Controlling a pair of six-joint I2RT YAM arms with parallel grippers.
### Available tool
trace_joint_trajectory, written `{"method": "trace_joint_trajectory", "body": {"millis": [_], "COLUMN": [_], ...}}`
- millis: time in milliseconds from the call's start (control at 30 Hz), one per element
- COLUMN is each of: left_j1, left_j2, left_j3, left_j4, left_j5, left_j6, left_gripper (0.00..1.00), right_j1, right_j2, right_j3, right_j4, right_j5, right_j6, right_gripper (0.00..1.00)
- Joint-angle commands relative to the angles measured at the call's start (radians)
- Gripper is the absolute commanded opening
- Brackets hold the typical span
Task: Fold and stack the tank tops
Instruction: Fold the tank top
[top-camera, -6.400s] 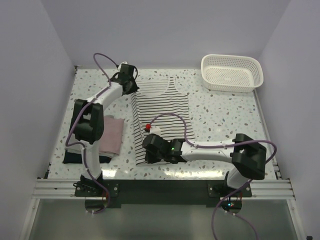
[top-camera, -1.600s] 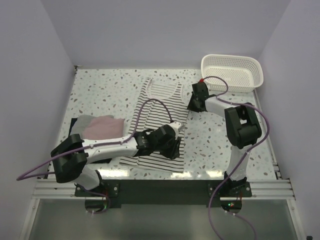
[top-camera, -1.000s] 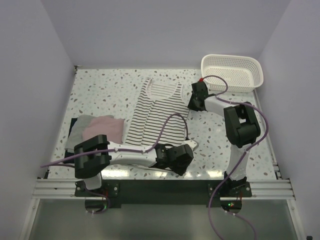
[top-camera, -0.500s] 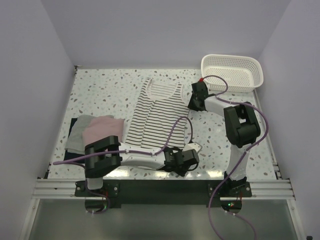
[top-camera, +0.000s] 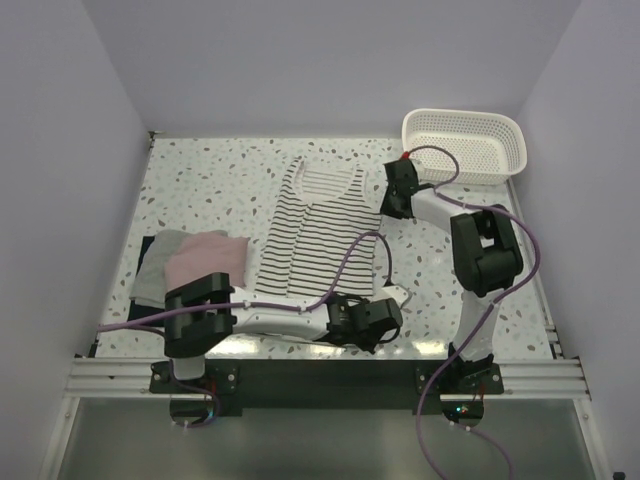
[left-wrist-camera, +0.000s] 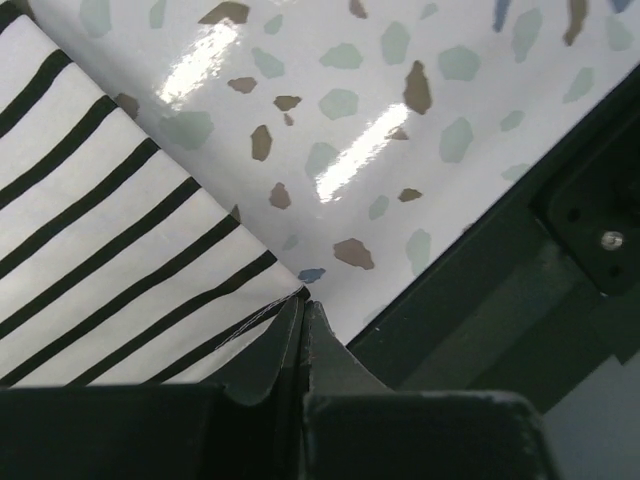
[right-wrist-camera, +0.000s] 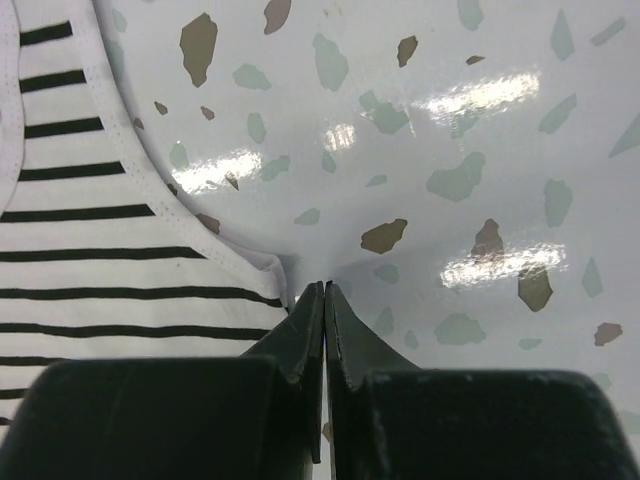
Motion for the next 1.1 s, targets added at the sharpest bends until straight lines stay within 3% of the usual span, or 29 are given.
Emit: {"method": "trace_joint_trajectory", "body": {"millis": [0, 567, 800, 1067], "left_j1": [-0.014, 0.038, 0.04, 0.042], "left_j2": [-0.09, -0.35, -0.31, -0.304], "left_j3": [0.013, -0.286, -0.274, -0.268], "left_j4": [0.096, 0.238, 0.252, 0.251], "left_j5": [0.049, 0.029, 0.052, 0.057], "left_j6": [0.03, -0.104, -0.102, -0.101], "left_gripper": [0.0, 0.0, 0.0, 0.0], "right_j1": [-0.014, -0.008, -0.009, -0.006], "right_j2": [-0.073, -0.075, -0.055, -0.032], "right_j3": [0.054, 0.117, 0.064, 0.01], "right_j4": [-0.037, -0.076, -0.025, 0.019], "right_j5": [0.071, 0.042, -0.038, -0.078], "right_j6": [-0.034, -0.036, -0.056, -0.075], "right_gripper": [0.0, 0.0, 0.25, 0.27]}}
